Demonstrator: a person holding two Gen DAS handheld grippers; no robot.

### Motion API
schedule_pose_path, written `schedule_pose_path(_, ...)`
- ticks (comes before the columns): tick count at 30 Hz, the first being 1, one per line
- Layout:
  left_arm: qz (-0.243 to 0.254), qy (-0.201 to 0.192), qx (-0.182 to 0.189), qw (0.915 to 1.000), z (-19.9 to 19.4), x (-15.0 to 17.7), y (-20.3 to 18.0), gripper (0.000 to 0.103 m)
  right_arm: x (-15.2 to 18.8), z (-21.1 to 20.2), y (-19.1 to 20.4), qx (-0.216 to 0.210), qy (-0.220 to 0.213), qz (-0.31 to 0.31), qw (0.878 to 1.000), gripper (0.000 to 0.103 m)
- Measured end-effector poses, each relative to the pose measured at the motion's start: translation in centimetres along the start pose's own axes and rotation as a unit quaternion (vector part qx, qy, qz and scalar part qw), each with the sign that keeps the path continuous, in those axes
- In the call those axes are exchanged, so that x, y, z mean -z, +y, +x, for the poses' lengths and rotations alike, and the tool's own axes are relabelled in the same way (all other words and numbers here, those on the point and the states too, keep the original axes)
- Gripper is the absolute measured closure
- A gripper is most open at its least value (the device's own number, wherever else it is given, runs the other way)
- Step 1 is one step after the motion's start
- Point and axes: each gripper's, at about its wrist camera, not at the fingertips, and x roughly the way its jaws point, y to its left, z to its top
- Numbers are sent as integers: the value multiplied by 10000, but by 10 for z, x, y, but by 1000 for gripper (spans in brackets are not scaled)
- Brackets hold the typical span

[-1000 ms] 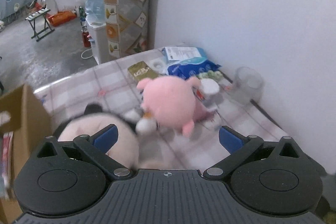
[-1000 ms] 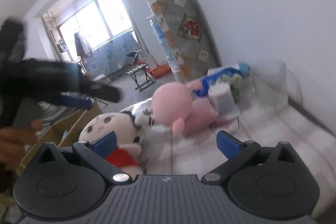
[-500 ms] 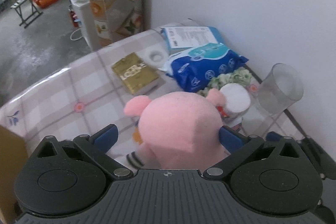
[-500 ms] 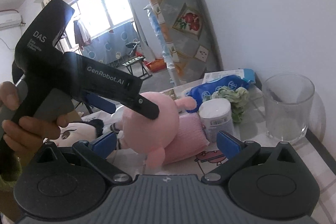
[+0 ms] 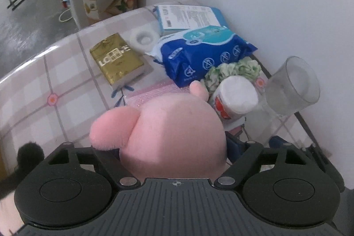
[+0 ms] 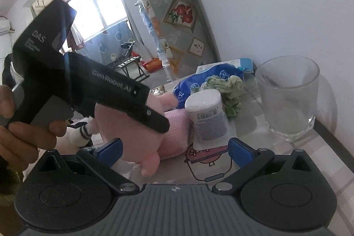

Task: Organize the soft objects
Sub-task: 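Close the left gripper on the pink plush pig and lift it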

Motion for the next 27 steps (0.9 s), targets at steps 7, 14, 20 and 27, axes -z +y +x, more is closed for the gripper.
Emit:
schedule_pose_path(7,-258,-243,-8,9994,-20,7,10,22,-2,0,0,-35,61,-61,10000,43)
schedule_pose_path(14,-589,-770,143,9952,-65,17,26,22,-8,9,8,-246,281,-141,9992,44)
schedule_pose_path(20,-1003,-1345,486,9846,-113,31,41,22,-16,32,25,-313,576,-367,9972,44)
schedule_pose_path(27,-1361,-2005,789,9670,-166,60,60,22,-17,67,62,5,836,-1157,9898,43)
